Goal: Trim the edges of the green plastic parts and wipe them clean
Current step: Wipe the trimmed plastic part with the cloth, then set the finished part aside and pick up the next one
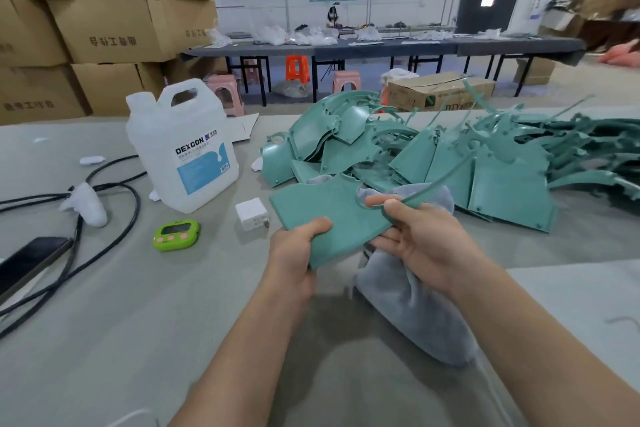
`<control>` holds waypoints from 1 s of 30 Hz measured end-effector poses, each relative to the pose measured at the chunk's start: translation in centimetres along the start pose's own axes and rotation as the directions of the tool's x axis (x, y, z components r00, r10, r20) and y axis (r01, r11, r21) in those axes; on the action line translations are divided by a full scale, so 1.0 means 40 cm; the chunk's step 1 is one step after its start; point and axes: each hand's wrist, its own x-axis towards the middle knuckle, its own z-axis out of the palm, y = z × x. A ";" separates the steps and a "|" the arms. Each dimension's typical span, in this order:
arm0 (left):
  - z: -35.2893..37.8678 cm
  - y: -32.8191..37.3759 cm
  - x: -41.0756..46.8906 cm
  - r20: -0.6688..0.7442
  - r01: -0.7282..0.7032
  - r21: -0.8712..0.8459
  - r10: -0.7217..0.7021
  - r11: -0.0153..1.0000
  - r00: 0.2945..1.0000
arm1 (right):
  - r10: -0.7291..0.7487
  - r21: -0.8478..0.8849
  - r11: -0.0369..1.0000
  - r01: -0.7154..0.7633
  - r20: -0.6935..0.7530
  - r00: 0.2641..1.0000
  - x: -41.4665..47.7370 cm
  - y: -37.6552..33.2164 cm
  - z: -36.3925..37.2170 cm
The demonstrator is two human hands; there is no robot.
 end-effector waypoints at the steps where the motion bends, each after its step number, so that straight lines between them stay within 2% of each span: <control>1: 0.012 -0.002 -0.005 -0.036 -0.022 0.022 0.023 1.000 0.999 | -0.009 0.021 1.000 0.009 -0.018 1.000 -0.015 -0.008 -0.003; 4: 0.054 -0.011 -0.033 -0.138 -0.079 0.006 0.079 0.997 0.987 | -0.014 0.089 0.996 0.021 -0.081 0.997 -0.065 -0.028 -0.021; 7: 0.104 -0.012 -0.085 -0.149 -0.199 -0.042 0.191 0.979 0.970 | -0.008 0.181 0.983 0.028 -0.110 0.994 -0.114 -0.045 -0.053; 9: 0.142 -0.011 -0.133 -0.124 -0.258 -0.021 0.253 0.966 0.959 | 0.000 0.251 0.968 0.023 -0.091 0.996 -0.156 -0.058 -0.090; 12: 0.204 -0.025 -0.200 0.014 -0.262 -0.046 0.263 0.964 0.965 | -0.031 0.343 0.938 0.057 -0.080 0.996 -0.232 -0.070 -0.156; 16: 0.295 -0.079 -0.292 0.221 -0.068 -0.084 0.085 0.994 0.972 | -0.092 0.446 0.883 0.144 -0.137 0.986 -0.360 -0.070 -0.255; 18: 0.338 -0.123 -0.342 0.358 0.050 -0.041 -0.032 0.998 0.933 | -0.100 0.478 0.860 0.180 -0.189 0.977 -0.435 -0.059 -0.319; 20: 0.380 -0.175 -0.392 0.476 0.117 0.103 -0.152 0.988 0.866 | -0.084 0.518 0.826 0.222 -0.277 0.957 -0.515 -0.037 -0.389; 24: 0.473 -0.298 -0.495 0.663 0.007 0.433 -0.324 0.901 0.674 | -0.034 0.567 0.744 0.355 -0.498 0.866 -0.700 0.042 -0.516; 28: 0.552 -0.454 -0.625 0.616 -0.207 0.675 -0.388 0.708 0.686 | 0.072 0.572 0.676 0.465 -0.679 0.730 -0.887 0.141 -0.628; 30: 0.573 -0.543 -0.696 0.626 -0.250 0.723 -0.458 0.644 0.632 | 0.170 0.574 0.631 0.523 -0.759 0.628 -0.974 0.194 -0.677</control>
